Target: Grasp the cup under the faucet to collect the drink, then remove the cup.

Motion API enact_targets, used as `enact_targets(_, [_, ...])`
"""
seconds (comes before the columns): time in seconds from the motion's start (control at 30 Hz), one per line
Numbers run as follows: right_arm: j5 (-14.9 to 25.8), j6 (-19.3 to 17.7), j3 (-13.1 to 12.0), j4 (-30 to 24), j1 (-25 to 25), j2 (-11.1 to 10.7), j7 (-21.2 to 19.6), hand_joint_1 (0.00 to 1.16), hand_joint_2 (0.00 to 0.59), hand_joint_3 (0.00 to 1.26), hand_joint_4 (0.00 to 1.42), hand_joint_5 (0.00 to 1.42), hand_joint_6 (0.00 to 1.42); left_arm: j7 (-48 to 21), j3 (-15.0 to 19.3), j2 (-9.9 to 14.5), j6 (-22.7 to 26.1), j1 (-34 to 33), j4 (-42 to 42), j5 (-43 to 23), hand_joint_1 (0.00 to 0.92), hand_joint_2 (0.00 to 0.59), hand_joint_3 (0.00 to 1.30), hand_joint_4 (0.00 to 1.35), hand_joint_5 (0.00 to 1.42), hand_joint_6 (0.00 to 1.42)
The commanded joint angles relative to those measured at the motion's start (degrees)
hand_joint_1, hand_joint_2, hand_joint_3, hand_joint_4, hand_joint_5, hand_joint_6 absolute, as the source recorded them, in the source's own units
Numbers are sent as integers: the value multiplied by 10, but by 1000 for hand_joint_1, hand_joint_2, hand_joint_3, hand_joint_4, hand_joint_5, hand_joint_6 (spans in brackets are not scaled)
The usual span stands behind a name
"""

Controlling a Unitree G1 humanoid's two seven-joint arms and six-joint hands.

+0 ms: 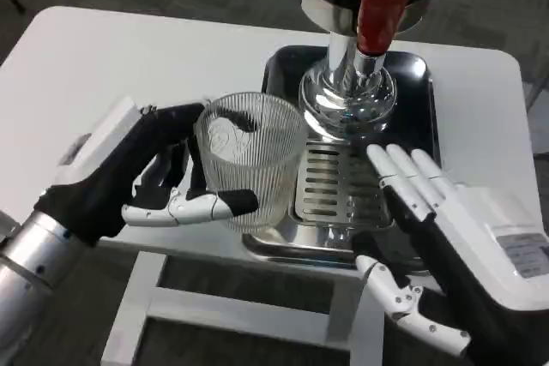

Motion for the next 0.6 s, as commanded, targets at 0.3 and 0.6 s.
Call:
enact_targets(0.3, [16,18,-47,-27,28,0,-2,108,524,0,0,0,50,60,-45,-11,-11,-59,78,51,371,121,905,1060,1268,1424])
enact_targets(0.6, [54,19,-74,-42,35,-7,8,87,392,0,0,0,0,101,-77,-19,-14,-104,143,84,373,126,905,1060,1268,1424])
